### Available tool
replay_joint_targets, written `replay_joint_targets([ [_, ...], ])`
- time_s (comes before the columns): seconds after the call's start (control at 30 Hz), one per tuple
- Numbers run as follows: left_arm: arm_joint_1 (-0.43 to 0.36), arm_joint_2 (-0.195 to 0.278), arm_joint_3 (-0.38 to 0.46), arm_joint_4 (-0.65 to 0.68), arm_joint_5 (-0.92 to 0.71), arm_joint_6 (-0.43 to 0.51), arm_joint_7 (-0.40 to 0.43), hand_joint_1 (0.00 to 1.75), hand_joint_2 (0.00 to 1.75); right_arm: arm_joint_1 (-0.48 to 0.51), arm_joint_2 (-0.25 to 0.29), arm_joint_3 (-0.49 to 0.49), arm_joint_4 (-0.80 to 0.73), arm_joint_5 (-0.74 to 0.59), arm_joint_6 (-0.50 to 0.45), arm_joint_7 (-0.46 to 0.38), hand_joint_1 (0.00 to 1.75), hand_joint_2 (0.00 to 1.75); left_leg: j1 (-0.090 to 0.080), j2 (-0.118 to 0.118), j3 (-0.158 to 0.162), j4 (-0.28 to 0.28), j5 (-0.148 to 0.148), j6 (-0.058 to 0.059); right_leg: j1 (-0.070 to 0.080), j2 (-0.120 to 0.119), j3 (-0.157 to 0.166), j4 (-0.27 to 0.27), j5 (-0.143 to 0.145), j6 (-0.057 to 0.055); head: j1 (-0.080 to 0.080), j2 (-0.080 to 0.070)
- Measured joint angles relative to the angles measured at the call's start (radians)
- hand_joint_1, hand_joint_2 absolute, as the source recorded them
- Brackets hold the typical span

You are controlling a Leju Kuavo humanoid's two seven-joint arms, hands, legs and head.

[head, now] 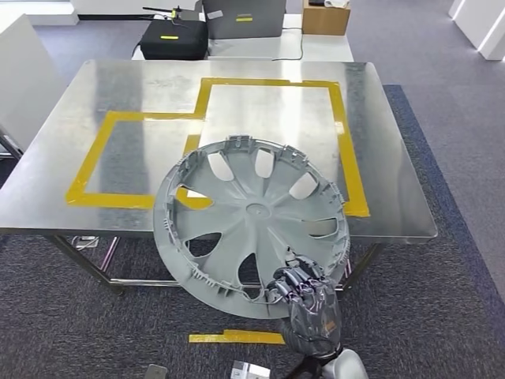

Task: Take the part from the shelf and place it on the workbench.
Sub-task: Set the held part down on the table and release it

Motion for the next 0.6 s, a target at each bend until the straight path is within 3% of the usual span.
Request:
replay_joint_targets([
  [0.07,-0.001,-0.002,0.008,-0.001,-0.011,-0.002,0.001,0.0,1.75,0.002,0.005,-0.024,-0.017,-0.008,0.0,-0.008,1.75,1.75,0.003,-0.004,0.022,-0.014,0.002,0.015,-0.001,-0.001,-0.011,0.041,0.011,0.01,0.003,0.0],
  [0.13,-0.001,-0.005,0.015,-0.002,-0.019,-0.004,0.001,0.0,1.75,0.003,0.007,-0.045,-0.027,-0.013,0.0,-0.01,1.75,1.75,0.005,-0.005,0.046,-0.027,-0.005,0.026,-0.001,-0.001,-0.08,0.14,0.0,0.013,0.008,0.0],
  [0.2,-0.001,-0.005,0.021,-0.002,-0.025,-0.005,0.001,0.0,1.75,0.006,0.007,-0.061,-0.031,-0.015,0.0,-0.008,1.75,1.75,0.004,-0.007,0.067,-0.036,-0.016,0.032,0.0,0.0,-0.172,0.241,-0.052,0.016,0.009,0.0],
  [0.23,0.0,-0.006,0.024,-0.002,-0.028,-0.006,0.001,0.0,1.75,0.008,0.007,-0.069,-0.031,-0.016,0.0,-0.005,1.75,1.75,0.004,-0.008,0.078,-0.039,-0.025,0.032,0.0,-0.001,-0.21,0.263,-0.085,0.018,0.009,0.0],
  [0.27,0.0,-0.006,0.027,-0.002,-0.03,-0.006,0.001,0.0,1.75,0.011,0.007,-0.075,-0.032,-0.016,0.0,-0.004,1.75,1.75,0.004,-0.011,0.091,-0.04,-0.036,0.032,0.0,-0.001,-0.236,0.26,-0.108,0.019,0.009,0.0],
  [0.3,0.0,-0.006,0.029,-0.002,-0.032,-0.006,0.001,0.0,1.75,0.014,0.007,-0.081,-0.032,-0.017,0.0,-0.002,1.75,1.75,0.004,-0.013,0.106,-0.041,-0.047,0.031,0.0,-0.001,-0.249,0.233,-0.107,0.018,0.009,0.0],
  [0.33,0.001,-0.006,0.031,-0.002,-0.033,-0.007,0.001,0.0,1.75,0.016,0.007,-0.086,-0.032,-0.017,0.0,-0.001,1.75,1.75,0.003,-0.015,0.12,-0.041,-0.061,0.03,0.0,-0.001,-0.252,0.185,-0.072,0.016,0.01,0.0],
  [0.4,0.001,-0.007,0.034,-0.002,-0.034,-0.007,0.002,0.0,1.75,0.021,0.007,-0.093,-0.031,-0.019,0.0,0.0,1.75,1.75,0.001,-0.016,0.144,-0.041,-0.086,0.024,0.003,-0.002,-0.249,0.082,0.067,0.006,0.011,0.0],
  [0.43,0.002,-0.007,0.035,-0.002,-0.034,-0.007,0.002,0.0,1.75,0.023,0.008,-0.095,-0.032,-0.019,0.0,0.0,1.75,1.75,0.0,-0.017,0.151,-0.044,-0.098,0.018,0.006,-0.002,-0.243,0.049,0.121,0.0,0.012,0.0],
  [0.47,0.001,-0.008,0.036,-0.003,-0.035,-0.007,0.003,0.0,1.75,0.024,0.009,-0.097,-0.034,-0.019,0.0,0.0,1.75,1.75,-0.002,-0.017,0.162,-0.045,-0.104,0.012,0.007,-0.001,-0.236,0.031,0.15,-0.007,0.012,0.0],
  [0.53,-0.001,-0.009,0.037,-0.004,-0.037,-0.007,0.004,0.0,1.75,0.026,0.012,-0.1,-0.038,-0.02,0.0,0.0,1.75,1.75,-0.003,-0.017,0.17,-0.03,-0.096,-0.002,0.007,0.002,-0.208,0.02,0.147,-0.019,0.012,0.0],
  [0.6,-0.006,-0.011,0.04,-0.006,-0.041,-0.007,0.004,0.0,1.75,0.027,0.016,-0.106,-0.039,-0.021,0.0,0.003,1.75,1.75,-0.002,-0.013,0.138,0.044,-0.072,-0.013,0.003,0.0,-0.178,0.01,0.138,-0.031,0.01,0.0],
])
